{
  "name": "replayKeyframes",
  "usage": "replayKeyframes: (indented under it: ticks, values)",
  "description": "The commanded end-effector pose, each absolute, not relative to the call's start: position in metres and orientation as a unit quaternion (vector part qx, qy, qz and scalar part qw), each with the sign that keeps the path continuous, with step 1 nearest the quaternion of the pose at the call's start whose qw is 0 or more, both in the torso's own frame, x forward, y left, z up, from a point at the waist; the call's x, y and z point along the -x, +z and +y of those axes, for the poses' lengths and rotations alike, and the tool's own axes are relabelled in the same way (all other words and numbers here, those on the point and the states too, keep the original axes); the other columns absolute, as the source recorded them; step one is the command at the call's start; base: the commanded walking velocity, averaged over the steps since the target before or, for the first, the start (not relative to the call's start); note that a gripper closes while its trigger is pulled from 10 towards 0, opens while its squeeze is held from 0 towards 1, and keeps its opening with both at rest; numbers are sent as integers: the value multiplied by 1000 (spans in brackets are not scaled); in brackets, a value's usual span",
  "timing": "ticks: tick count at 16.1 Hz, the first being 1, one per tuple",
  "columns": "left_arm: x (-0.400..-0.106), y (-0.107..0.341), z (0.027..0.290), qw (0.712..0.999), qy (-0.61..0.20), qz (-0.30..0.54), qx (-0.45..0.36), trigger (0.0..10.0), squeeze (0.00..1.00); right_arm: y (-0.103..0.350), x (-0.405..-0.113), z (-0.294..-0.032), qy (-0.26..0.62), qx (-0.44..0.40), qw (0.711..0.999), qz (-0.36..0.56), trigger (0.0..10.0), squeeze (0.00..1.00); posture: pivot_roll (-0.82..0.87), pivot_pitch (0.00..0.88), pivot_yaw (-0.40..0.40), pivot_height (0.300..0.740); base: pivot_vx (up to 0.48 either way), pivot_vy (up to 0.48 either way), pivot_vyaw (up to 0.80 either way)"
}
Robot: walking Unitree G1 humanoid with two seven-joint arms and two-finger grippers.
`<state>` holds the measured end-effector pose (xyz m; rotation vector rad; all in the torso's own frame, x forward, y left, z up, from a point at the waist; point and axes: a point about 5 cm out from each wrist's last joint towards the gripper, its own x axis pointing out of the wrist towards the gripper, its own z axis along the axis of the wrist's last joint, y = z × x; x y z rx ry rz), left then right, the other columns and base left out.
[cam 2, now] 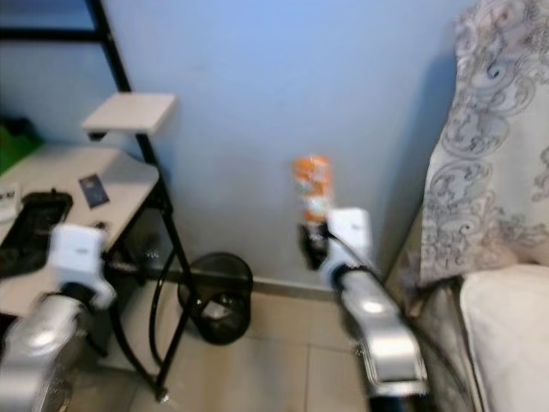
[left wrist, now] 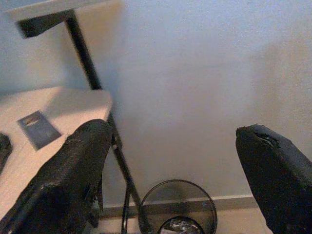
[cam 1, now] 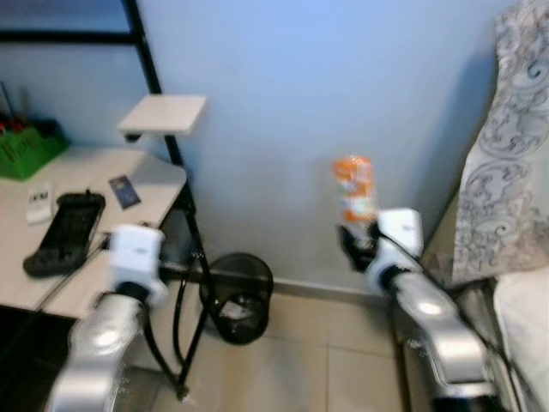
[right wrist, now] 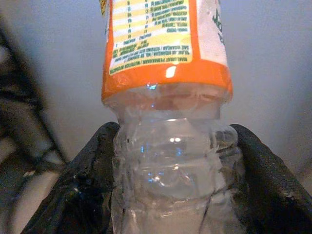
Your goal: Clean up the room
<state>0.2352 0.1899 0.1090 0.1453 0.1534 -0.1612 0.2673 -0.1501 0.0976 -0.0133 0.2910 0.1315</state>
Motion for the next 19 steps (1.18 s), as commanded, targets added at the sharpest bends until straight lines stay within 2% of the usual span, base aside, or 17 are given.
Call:
replayKeyframes:
  ticks: [1,7,11,14,17,19]
  values:
    - [-236,113,199,992,-66,71,-83,10000,0,104,-271,-139,81,1,988,130,10000,0,52,0,51,740,352,0,0]
    - [-239,114,199,992,-69,70,-85,10000,0,104,-273,-138,90,12,987,131,10000,0,56,0,53,740,351,0,0]
    - [-240,115,199,991,-72,70,-87,10000,0,101,-273,-137,91,14,986,140,10000,0,58,0,54,740,351,0,652]
    - [-239,114,198,990,-77,74,-90,10000,0,99,-271,-139,92,17,984,154,10000,0,60,0,53,740,350,0,0]
    - [-237,111,194,987,-92,84,-97,10000,0,93,-268,-139,114,57,975,182,10000,0,57,0,51,740,337,0,0]
    - [-233,113,188,981,-128,88,-113,10000,0,91,-260,-135,160,79,964,198,10000,0,42,0,54,740,0,0,0]
